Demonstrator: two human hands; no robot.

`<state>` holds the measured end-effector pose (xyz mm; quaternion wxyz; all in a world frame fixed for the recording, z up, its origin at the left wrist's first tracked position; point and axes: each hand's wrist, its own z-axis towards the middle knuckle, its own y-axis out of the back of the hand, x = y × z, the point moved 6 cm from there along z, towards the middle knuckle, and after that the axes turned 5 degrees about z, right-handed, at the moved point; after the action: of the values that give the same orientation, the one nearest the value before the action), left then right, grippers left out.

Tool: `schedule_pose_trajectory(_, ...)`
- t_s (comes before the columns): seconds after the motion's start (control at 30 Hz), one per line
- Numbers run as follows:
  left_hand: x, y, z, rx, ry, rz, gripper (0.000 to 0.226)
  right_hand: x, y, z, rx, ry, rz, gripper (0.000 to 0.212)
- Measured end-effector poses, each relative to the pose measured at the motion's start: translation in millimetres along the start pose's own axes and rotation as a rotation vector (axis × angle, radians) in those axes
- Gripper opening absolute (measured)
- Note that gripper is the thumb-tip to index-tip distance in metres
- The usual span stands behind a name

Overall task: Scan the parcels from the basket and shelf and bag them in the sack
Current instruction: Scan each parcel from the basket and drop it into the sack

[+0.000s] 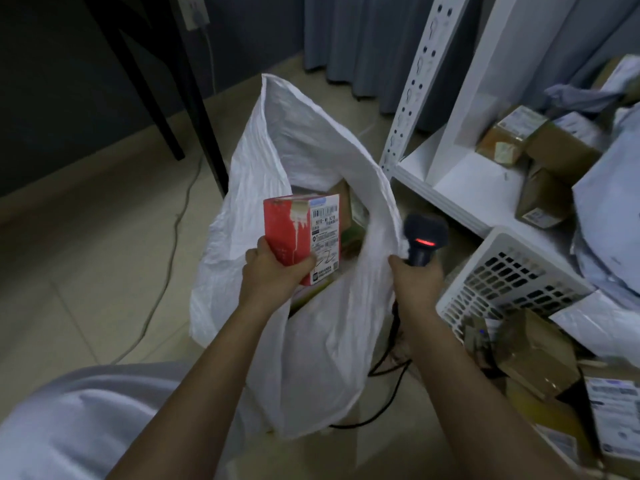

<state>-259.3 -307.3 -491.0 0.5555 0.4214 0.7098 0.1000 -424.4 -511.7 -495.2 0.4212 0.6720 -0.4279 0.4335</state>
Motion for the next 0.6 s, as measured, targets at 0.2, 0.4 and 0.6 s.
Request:
schedule_pose_trajectory(0.2,-46.8,-37.2,-7.0,-0.031,-0.092,0.203,0.097,34.9,69.0,-9.1,-0.1,0.104,0.096,0.032)
schedule_pose_trajectory(0.4,-66.3,-85.2,-5.8,0.19,-0.32,0.341,0.048,32.8,80.7,-12.1,0.01,-0.023,0.095,0.027)
schedule_pose_trajectory(0.6,-59.5,-84.6,-71.2,0.121,-0.403,0.101,0.026,5.9,132.2,-21.2,0.002,-0.167,0.179,0.032)
